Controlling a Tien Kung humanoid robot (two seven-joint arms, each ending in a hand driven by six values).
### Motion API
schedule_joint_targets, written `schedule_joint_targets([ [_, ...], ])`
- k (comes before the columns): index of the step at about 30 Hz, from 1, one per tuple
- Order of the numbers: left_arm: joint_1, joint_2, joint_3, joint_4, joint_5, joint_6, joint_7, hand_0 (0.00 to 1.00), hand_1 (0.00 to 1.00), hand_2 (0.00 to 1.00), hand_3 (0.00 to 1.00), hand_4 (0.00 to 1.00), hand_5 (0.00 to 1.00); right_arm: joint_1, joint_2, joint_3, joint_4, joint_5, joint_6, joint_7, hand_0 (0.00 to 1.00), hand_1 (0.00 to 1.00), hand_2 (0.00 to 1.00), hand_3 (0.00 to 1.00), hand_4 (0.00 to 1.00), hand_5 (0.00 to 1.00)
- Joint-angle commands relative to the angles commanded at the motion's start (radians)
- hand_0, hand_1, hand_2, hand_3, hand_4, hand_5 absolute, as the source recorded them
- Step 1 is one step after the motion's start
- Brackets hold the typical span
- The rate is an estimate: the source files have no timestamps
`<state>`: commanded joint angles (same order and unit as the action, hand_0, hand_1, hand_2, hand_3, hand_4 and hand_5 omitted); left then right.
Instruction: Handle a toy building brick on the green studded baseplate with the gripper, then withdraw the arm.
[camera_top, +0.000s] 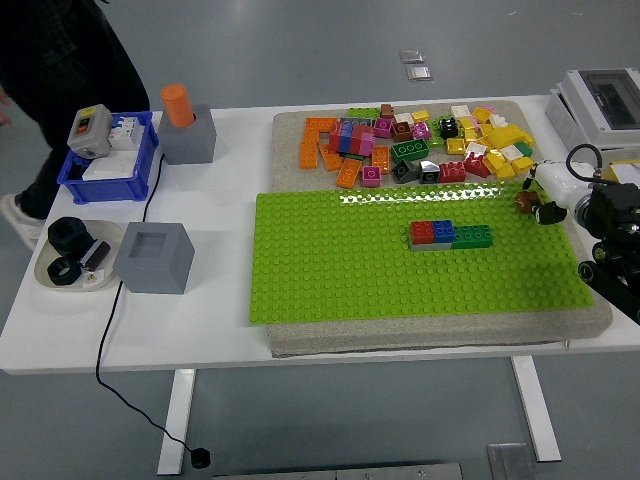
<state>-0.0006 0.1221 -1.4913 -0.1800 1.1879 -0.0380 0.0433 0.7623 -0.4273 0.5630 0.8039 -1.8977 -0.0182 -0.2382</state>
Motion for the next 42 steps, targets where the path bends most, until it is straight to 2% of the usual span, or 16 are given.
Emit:
schedule_joint_targets([
  [7,-0.001,0.0,0.0,0.0,0.0,0.0,0.0,0.598,0.617,0.539,0.595,0.75,0.2,0.003,0.0,0.004,0.0,0.001,0.003,0.0,0.914,0.901,0.954,0.717,0.511,0.023],
  [8,-0.001,0.0,0.001,0.0,0.0,0.0,0.0,0.598,0.617,0.538,0.595,0.749,0.201,0.003,-0.001,0.005,0.0,0.002,0.003,-0.001,0.916,0.902,0.953,0.727,0.54,0.015],
  [21,-0.001,0.0,-0.001,0.0,0.002,0.0,-0.001,0.598,0.616,0.538,0.594,0.749,0.201,0.002,-0.003,0.006,-0.001,0.008,0.006,-0.001,0.917,0.904,0.951,0.74,0.562,0.011],
  [42,-0.003,0.001,-0.003,0.0,0.008,0.0,0.001,0.598,0.616,0.536,0.594,0.749,0.202,0.002,0.02,0.001,-0.047,0.015,0.009,0.003,0.921,0.904,0.955,0.746,0.597,0.006],
])
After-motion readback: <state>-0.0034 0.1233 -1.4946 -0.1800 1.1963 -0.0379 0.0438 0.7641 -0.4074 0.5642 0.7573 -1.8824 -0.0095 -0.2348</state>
